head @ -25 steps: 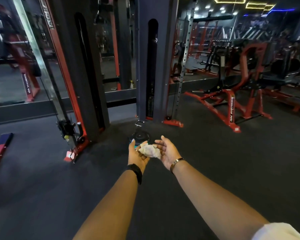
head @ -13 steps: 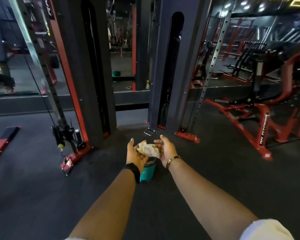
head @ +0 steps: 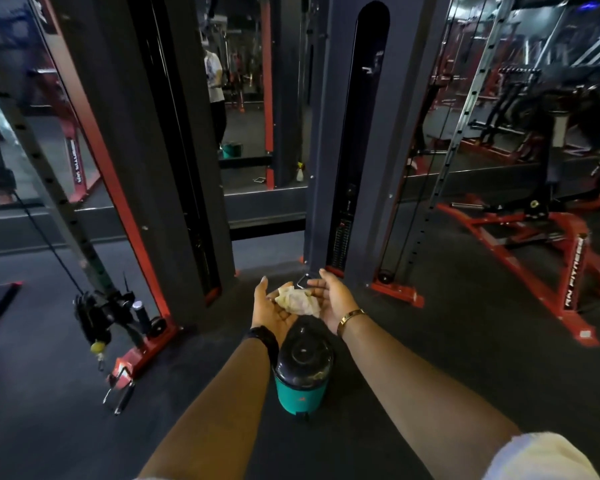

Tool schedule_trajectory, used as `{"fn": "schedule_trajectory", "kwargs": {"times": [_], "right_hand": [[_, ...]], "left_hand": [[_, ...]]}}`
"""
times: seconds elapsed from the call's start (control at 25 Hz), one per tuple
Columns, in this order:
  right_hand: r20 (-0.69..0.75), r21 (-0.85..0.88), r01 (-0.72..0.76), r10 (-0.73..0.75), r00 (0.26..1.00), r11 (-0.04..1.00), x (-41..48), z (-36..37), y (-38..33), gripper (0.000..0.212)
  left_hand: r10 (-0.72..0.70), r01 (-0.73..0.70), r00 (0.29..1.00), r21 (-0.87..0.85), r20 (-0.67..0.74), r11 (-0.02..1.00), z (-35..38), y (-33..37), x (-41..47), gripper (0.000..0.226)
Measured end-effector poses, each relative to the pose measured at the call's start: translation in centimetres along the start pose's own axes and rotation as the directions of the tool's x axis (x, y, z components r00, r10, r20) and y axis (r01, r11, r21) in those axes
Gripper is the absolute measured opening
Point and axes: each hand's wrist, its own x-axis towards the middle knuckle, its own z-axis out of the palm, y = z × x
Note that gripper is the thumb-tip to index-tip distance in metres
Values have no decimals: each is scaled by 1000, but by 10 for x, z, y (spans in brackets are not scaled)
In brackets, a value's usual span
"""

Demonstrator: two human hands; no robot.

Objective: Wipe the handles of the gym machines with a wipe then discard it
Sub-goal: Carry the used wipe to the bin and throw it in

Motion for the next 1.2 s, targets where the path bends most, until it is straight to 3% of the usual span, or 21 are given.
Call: {"fn": "schedule_trajectory", "kwargs": {"times": [0.36,1.04,1.2], "right_hand": [[35,-14,-8,8,999,1000,73,25,-28,39],[83,19,-10,8,997,1000,146,44,-59,42],[55,47,12,-15,998,999,151,47,-54,34]], "left_hand": [[35,-34,999,69,-13,997,0,39,83,62],[73,-73,996,1,-48,997,15,69,156,59],[85,-87,995,-36,-48,996,11,69,161,58]]}}
